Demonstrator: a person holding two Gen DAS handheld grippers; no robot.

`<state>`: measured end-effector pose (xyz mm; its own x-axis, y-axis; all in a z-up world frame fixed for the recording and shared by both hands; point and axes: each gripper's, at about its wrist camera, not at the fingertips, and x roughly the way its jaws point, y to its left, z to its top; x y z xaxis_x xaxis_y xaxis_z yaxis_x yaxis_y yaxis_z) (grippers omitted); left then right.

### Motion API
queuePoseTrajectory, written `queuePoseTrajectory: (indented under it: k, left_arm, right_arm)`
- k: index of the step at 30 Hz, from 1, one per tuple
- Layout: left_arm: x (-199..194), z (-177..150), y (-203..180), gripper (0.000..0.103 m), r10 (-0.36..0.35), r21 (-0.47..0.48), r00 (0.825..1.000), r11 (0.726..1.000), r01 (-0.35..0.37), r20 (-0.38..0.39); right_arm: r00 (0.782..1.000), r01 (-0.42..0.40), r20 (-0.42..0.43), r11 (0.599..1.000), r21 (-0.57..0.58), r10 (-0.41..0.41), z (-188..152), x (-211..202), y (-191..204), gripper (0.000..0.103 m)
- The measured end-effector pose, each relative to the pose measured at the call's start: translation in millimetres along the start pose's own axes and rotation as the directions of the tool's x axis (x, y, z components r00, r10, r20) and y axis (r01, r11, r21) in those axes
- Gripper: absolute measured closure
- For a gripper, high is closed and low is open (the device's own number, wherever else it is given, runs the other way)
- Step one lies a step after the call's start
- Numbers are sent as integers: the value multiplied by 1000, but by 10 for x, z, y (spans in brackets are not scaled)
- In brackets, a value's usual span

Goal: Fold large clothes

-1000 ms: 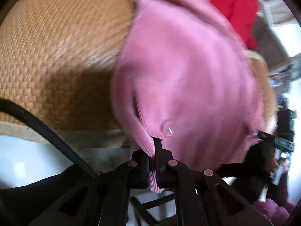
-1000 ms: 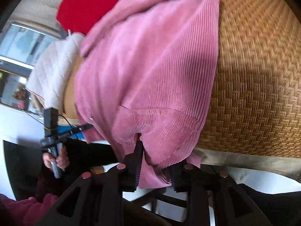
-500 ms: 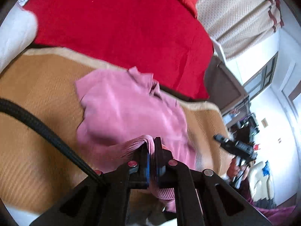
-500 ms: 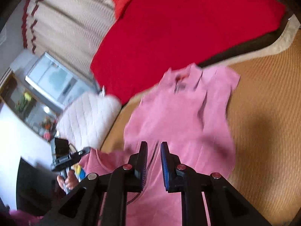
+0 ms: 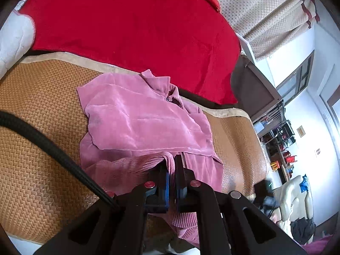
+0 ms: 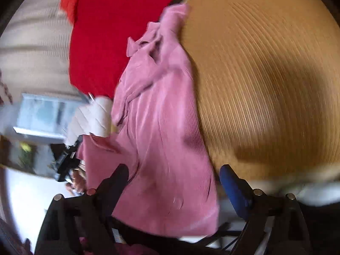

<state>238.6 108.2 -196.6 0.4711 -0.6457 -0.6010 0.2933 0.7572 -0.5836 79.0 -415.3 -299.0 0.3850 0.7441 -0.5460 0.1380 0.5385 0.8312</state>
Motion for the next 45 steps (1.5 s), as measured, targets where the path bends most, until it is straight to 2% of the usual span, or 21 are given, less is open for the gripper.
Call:
queuePoseTrajectory:
  k: [5,8,9,11,13,16,19,21,24,28,32,35,37,39,42,45]
  left_arm:
    - [-75,-24,-49,99,16,-1,1000,1000,-16,12]
    - [-101,-58,-7,99,22,-19,1000,1000,-22,8]
    - [-108,-68,9,99,23,-25,1000,999,-23,7]
    - [-144,-83,37,99,28,-29,1000,999,-28,11]
    - [-195,-82,50,99,26,-29,999,999,-26,21]
    - [-290,-22,65,99,30,-27,999,999,-29,36]
    - [-346,86,63,99,33,-23,998,999,-32,54]
    - [-378,203,53,99,34,-16,996,999,-33,77]
    - [-373,433,57,99,39,-23,993,999,-37,112]
    - [-215,828,148,98,80,-69,981,995,-69,176]
    - [225,1188,403,98,166,-141,965,980,-139,202]
    - [670,1369,771,98,197,-238,968,959,-157,155]
    - [904,1437,983,98,200,-285,970,946,-154,138]
    - [1133,1476,1211,98,206,-331,973,930,-160,109]
    - [1300,1471,1350,97,240,-348,970,914,-210,46]
    - [1304,1451,1491,97,188,-410,981,899,-153,44]
  right_arm:
    - [994,11,-106,990,142,5,-423,548,-378,13]
    - [987,101,-133,989,111,-86,-492,903,-439,13]
    - [987,83,-148,988,127,-64,-513,985,-439,14]
    - [984,-27,-169,993,117,47,-546,1021,-315,30]
    - [986,-67,-153,997,42,73,-559,944,-87,77]
    - [990,-87,-115,995,-54,81,-496,762,280,84]
    - [995,-100,-18,981,-168,98,-282,475,683,85]
    - [989,-120,56,968,-220,135,-54,281,911,86]
    - [976,-76,173,951,-299,133,353,71,1185,86]
    - [940,-57,311,960,-273,144,1125,2,1300,86]
    - [912,-45,391,978,-205,124,1829,44,1294,86]
    - [916,-46,391,993,-112,86,2372,318,1073,86]
    - [920,-56,385,997,-50,71,2599,532,883,86]
    - [931,-84,358,996,24,70,2717,605,607,86]
    - [950,-121,302,985,122,79,2860,848,449,85]
    - [958,-163,261,976,147,121,2972,857,417,82]
